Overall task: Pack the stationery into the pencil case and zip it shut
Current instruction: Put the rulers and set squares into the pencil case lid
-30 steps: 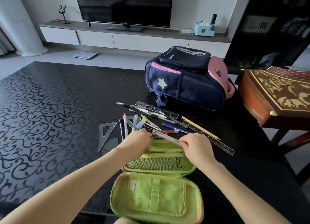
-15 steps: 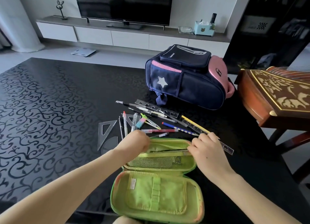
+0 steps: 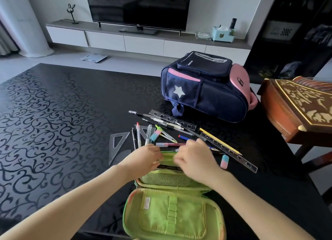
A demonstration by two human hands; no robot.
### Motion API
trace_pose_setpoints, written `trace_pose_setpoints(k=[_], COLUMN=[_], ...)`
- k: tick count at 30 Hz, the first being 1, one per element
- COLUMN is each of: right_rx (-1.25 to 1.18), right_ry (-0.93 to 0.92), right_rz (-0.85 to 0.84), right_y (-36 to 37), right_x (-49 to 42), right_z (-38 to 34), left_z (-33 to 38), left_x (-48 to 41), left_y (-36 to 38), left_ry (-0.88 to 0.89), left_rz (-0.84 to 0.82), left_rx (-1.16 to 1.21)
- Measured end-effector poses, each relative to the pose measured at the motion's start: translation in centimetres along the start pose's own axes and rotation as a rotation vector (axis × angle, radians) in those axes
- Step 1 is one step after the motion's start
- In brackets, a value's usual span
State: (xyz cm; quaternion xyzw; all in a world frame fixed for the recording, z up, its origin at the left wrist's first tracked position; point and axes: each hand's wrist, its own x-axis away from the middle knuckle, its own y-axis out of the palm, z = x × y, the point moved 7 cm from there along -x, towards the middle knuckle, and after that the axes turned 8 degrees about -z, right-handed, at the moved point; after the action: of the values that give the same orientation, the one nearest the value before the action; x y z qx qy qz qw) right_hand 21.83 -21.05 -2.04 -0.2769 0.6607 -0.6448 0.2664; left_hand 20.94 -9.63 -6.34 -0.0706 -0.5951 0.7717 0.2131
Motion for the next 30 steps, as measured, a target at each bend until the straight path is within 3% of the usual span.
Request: trace_pose_setpoints(k=[2, 6, 10, 14, 17, 21, 24, 30], right_rx=[-0.122, -0.133, -0.201, -0.290, -0.477, -0.632, -0.611, -0.010], right_ry=[0.151, 0.385, 0.473, 0.551, 0.614, 0.446, 0.227, 0.099], right_rz=[0.190, -0.062, -0.216, -0.224, -0.097, 0.229, 0.128, 0.227], right_y=[-1.8, 1.6, 5.6, 6.6, 5.1, 0.4, -0.6, 1.9], right_x=[-1.6, -7.4, -10.9, -11.4, -9.6, -3.8, 0.1, 1.0], right_z=[2.5, 5.0, 5.1, 5.6, 6.9, 6.6, 3.9, 0.3], left_z=[-0.4, -0.6, -1.1, -1.3, -1.3, -1.6, -2.0, -2.1], left_x=[0.3, 1.2, 1.8, 1.8, 2.0, 2.0, 1.9, 1.6], left_y=[0.0, -0.4, -0.4, -0.1, -0.1, -0.5, -0.9, -1.4], left_ry=[-0.006, 0.002, 0.014, 0.002, -0.015, -0.075, -0.140, -0.158], left_rz=[0.040, 0.145, 0.262, 0.294, 0.287, 0.255, 0.260, 0.204], left_rx=[0.010, -0.040, -0.034, -0.078, -0.044, 0.119, 0.216, 0.255])
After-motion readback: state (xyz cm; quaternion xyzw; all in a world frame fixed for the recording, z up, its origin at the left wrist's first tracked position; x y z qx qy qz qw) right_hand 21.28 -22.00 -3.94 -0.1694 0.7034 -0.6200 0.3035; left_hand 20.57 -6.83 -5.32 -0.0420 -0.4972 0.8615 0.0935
